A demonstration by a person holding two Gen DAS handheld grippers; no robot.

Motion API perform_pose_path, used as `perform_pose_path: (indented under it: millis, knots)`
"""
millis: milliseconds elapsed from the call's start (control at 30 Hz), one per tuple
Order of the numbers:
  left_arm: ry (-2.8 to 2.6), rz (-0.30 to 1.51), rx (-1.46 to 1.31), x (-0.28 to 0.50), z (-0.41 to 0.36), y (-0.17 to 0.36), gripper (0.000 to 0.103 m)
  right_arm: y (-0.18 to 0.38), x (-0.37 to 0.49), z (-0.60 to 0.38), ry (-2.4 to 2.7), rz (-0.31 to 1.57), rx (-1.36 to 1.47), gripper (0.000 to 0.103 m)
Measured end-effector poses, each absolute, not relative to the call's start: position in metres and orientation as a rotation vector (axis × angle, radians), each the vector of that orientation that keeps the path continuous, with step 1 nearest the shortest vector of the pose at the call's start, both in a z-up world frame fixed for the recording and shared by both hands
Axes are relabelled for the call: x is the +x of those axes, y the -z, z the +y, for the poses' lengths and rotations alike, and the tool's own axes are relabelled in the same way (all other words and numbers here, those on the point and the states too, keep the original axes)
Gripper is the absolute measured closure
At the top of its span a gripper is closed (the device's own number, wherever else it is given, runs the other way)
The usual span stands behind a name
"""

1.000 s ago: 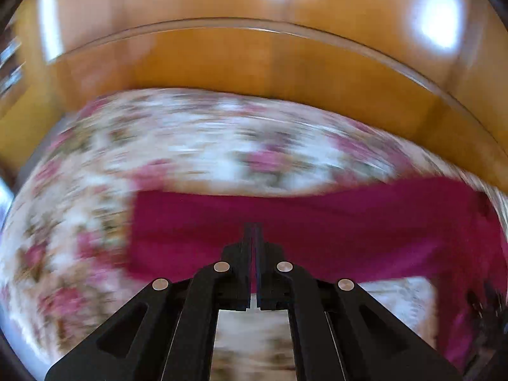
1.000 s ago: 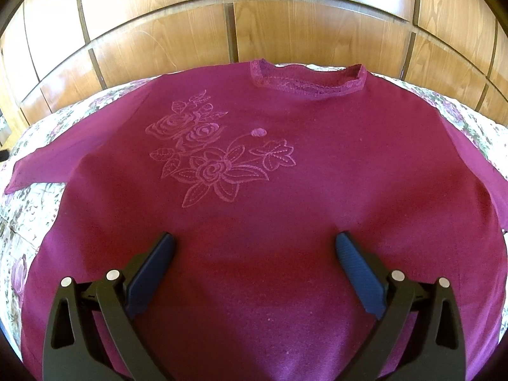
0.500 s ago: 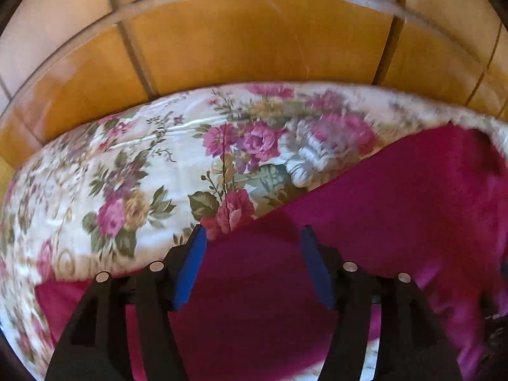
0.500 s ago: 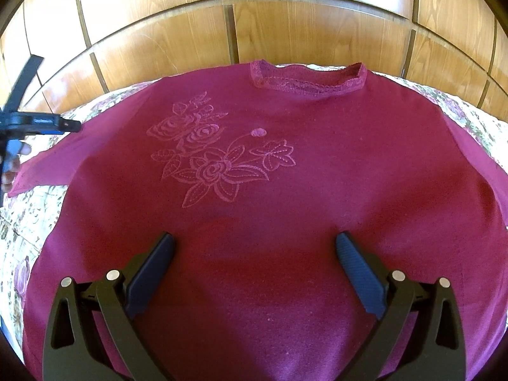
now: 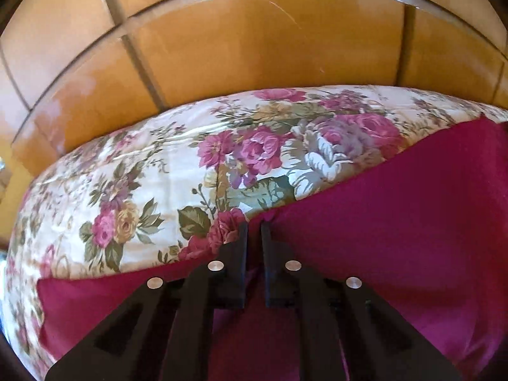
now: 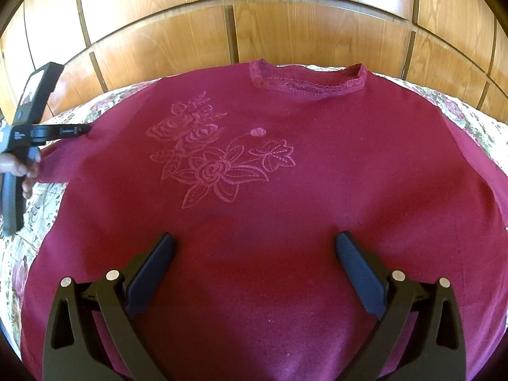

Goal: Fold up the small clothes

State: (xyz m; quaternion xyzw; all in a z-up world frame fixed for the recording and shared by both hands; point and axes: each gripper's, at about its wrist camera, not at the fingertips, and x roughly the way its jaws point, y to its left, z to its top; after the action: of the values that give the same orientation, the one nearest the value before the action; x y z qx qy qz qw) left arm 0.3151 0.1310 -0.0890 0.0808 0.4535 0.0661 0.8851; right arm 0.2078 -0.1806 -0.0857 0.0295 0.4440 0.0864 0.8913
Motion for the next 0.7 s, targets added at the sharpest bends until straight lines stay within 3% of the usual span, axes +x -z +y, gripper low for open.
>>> perform_pose_path:
  millis: [200, 367, 500, 633, 667, 700]
  knots:
    - [-0.185, 0.933, 0.096, 0.286, 0.119, 0.063, 0.081, 0.085, 0.208, -0.184, -0.189, 0.921, 0.078, 0.002]
    - [-0.035, 0.899, -0.043, 0.223, 0.08, 0.045, 0.081, 0.075, 0.211, -0.201, -0.245, 0.931, 0.173, 0.002]
    - [0.088, 0.908, -0.095, 0.176, 0.035, 0.048, 0.081, 0.055, 0.227, -0.228, -0.228, 0.915, 0.186, 0.019]
    - [0.164, 0.919, -0.088, 0.149, -0.006, 0.059, 0.081, 0.043, 0.268, -0.263, -0.142, 0.905, 0.177, 0.02]
    - [0.171, 0.92, -0.068, 0.144, -0.017, 0.062, 0.077, 0.045, 0.28, -0.269, -0.126, 0.916, 0.175, 0.02]
    - [0.162, 0.902, -0.029, 0.139, -0.027, 0.065, 0.063, 0.05, 0.297, -0.275, -0.109, 0.94, 0.171, 0.02]
